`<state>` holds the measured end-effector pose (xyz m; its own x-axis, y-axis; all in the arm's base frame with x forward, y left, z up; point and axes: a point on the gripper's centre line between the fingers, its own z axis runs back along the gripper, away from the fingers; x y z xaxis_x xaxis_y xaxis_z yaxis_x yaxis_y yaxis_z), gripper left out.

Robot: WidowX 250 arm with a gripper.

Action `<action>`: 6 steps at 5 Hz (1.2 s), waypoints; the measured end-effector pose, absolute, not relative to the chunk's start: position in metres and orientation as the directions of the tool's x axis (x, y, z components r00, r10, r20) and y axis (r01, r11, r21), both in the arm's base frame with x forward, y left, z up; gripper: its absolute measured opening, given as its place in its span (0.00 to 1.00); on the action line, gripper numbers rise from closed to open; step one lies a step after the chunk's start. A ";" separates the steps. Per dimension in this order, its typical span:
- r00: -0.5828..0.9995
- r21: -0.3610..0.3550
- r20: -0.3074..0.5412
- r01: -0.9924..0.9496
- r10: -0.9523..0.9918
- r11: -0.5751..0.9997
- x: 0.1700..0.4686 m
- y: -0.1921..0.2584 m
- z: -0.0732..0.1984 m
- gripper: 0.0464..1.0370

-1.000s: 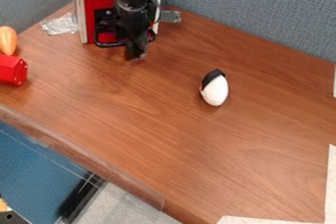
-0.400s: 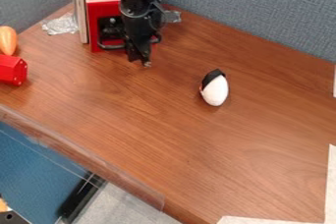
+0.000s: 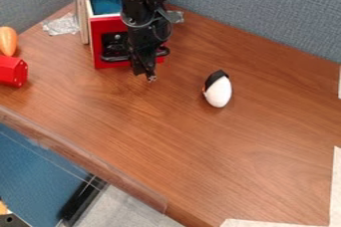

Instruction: Open the drawer

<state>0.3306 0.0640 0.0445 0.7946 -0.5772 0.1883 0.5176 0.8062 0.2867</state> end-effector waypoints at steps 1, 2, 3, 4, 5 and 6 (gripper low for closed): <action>0.772 0.302 0.185 0.544 -0.608 0.783 0.320 0.057 0.044 0.11; 0.756 0.308 0.183 0.563 -0.628 0.767 0.311 0.051 0.043 0.11; 0.748 0.314 0.185 0.570 -0.638 0.759 0.302 0.046 0.044 0.11; 0.741 0.316 0.184 0.578 -0.646 0.753 0.296 0.040 0.043 0.11; 0.735 0.331 0.180 0.580 -0.653 0.744 0.295 0.036 0.040 0.16; 0.734 0.355 0.165 0.579 -0.659 0.734 0.296 0.037 0.041 0.40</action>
<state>0.2960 0.0369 0.0413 0.7342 -0.6587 0.1647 0.5790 0.7341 0.3549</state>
